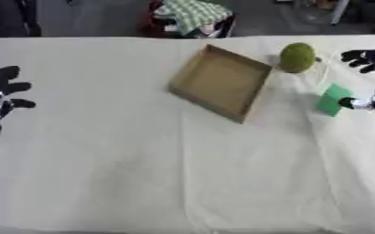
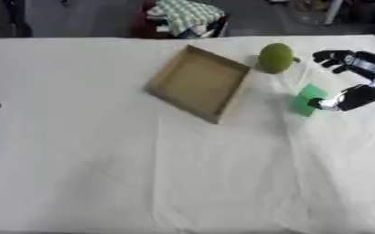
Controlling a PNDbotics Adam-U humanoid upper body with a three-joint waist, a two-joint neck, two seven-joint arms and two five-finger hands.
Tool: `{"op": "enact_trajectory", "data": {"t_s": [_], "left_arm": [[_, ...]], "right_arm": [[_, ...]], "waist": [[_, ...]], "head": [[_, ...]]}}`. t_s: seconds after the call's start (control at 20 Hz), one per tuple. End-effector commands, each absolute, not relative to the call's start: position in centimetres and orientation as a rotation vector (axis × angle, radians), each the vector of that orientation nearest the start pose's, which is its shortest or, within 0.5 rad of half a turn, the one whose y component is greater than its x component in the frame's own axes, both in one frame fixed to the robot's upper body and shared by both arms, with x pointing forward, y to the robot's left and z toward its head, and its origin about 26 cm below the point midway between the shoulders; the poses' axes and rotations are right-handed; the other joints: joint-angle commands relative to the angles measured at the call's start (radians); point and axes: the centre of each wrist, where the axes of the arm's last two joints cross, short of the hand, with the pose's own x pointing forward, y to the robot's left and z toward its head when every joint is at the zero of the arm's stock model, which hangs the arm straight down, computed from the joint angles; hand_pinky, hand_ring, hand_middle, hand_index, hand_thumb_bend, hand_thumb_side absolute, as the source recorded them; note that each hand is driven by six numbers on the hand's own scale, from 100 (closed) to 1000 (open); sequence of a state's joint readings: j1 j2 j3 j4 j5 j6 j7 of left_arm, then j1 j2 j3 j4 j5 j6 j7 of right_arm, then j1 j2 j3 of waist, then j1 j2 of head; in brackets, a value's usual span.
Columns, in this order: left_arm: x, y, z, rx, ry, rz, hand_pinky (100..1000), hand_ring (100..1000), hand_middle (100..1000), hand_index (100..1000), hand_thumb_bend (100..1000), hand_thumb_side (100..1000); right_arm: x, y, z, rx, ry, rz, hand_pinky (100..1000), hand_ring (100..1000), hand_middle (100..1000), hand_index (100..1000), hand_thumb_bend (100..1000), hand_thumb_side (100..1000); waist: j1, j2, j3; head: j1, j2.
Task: Pick up objects on the table and place them in the box.
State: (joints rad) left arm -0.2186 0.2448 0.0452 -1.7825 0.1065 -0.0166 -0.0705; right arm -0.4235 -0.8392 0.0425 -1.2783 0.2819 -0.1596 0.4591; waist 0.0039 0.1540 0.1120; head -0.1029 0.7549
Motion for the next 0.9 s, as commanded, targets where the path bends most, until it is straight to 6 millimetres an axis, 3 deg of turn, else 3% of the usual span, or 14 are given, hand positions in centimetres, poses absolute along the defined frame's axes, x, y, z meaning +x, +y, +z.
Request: {"op": "enact_trajectory", "data": {"t_s": [0.05, 0.9], "left_arm": [[31.7, 28.3, 12.9, 0.032, -2.023, -0.246, 596, 734, 793, 736, 170, 617], [31.7, 28.1, 12.7, 0.021, -2.015, -0.247, 596, 735, 793, 735, 164, 621]], "right_arm": [[36.2, -45.0, 18.3, -0.670, -1.370, 1.170, 888, 929, 920, 999, 480, 240], [37.9, -45.9, 14.9, -0.658, -1.329, 1.025, 865, 880, 844, 960, 500, 221]], "waist": [[0.000, -0.011, 0.001], [0.008, -0.014, 0.001]], "head": [[0.003, 0.000], [0.002, 0.001]]}}
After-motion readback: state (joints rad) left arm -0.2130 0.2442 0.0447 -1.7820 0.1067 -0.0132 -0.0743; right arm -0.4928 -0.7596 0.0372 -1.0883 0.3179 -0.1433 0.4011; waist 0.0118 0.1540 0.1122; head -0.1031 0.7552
